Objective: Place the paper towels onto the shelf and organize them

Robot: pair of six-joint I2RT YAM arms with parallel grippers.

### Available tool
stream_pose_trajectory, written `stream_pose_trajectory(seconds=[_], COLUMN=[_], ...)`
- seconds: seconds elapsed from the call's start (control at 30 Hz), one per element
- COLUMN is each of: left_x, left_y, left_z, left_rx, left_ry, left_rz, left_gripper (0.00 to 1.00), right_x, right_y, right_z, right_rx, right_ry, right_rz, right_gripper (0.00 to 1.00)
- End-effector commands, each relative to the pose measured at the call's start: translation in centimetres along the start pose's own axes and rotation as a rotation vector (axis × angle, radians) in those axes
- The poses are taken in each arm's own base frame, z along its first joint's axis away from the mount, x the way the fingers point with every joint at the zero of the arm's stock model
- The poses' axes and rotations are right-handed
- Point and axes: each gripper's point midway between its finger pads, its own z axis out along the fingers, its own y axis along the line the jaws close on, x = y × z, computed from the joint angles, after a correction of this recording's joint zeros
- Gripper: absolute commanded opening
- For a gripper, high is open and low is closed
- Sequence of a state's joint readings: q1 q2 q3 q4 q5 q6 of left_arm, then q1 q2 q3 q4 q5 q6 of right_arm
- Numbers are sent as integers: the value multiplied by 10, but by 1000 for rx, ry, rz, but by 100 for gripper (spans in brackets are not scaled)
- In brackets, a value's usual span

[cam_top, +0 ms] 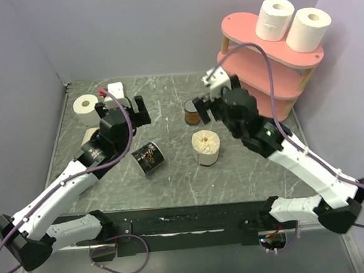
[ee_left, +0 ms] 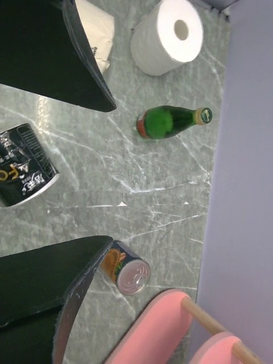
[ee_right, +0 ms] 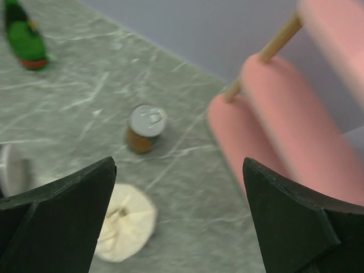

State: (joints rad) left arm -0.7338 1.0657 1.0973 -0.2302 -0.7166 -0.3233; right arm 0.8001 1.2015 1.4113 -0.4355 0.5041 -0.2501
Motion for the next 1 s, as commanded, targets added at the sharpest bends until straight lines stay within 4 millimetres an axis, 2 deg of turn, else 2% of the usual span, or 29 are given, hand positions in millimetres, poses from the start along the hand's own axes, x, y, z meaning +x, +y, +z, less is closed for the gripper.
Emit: stream_pose_trajectory(seconds=[0.0,0.03,0.1,0.13,0.17,0.23,0.27,0.33,0.37,0.4,0.43,0.47,0.5,0.53,0.6,0.63,0.7,0.73,0.8,0.83,0.9,0.97], left_x=[-32,-32,-34,-35,-45,-45,-54,-53,-53,-50,-27,-33,-24,-6,3,17,32,47,57,72,76,90], left_y=[16,23,45,52,70,83,104,119,141,152,171,184,194,214,230,246,259,271,281,288,294,300], left_z=[1,3,10,14,23,32,46,59,77,85,105,114,122,138,152,165,176,185,194,201,210,221], left_rx=[-25,-40,-107,-128,-183,-201,-256,-277,-338,-363,-389,-399,-411,-425,-423,-425,-426,-444,-474,-491,-501,-514], left_ry=[6,17,40,50,42,89,89,132,146,164,251,253,287,337,364,394,421,444,458,488,481,490], left_rz=[-144,-155,-182,-186,-209,-220,-240,-258,-277,-293,-332,-366,-394,-446,-501,-550,-587,-600,-598,-600,-599,-608], left_gripper=[97,97,96,96,96,96,97,98,99,99,99,98,98,95,91,88,86,85,85,86,86,83], right_x=[27,43,49,64,67,81,84,94,92,94,95,96,96,95,95,95,95,96,96,95,93,92], right_y=[27,31,39,46,48,52,51,54,52,52,50,49,48,46,43,40,39,38,37,36,36,38], right_z=[-29,-32,-44,-47,-53,-57,-61,-62,-65,-66,-68,-69,-70,-72,-74,-75,-75,-76,-75,-74,-74,-73], right_rx=[-113,-116,-164,-187,-202,-212,-211,-218,-221,-221,-219,-216,-213,-210,-202,-194,-194,-189,-183,-182,-182,-188], right_ry=[22,52,62,97,101,133,129,136,113,110,105,103,100,92,86,82,73,72,71,68,66,69], right_rz=[321,346,450,452,483,496,513,512,519,520,525,525,528,528,529,527,527,518,511,503,497,492], right_gripper=[100,99,100,100,100,100,100,100,99,99,99,99,99,99,99,99,99,99,99,99,99,99])
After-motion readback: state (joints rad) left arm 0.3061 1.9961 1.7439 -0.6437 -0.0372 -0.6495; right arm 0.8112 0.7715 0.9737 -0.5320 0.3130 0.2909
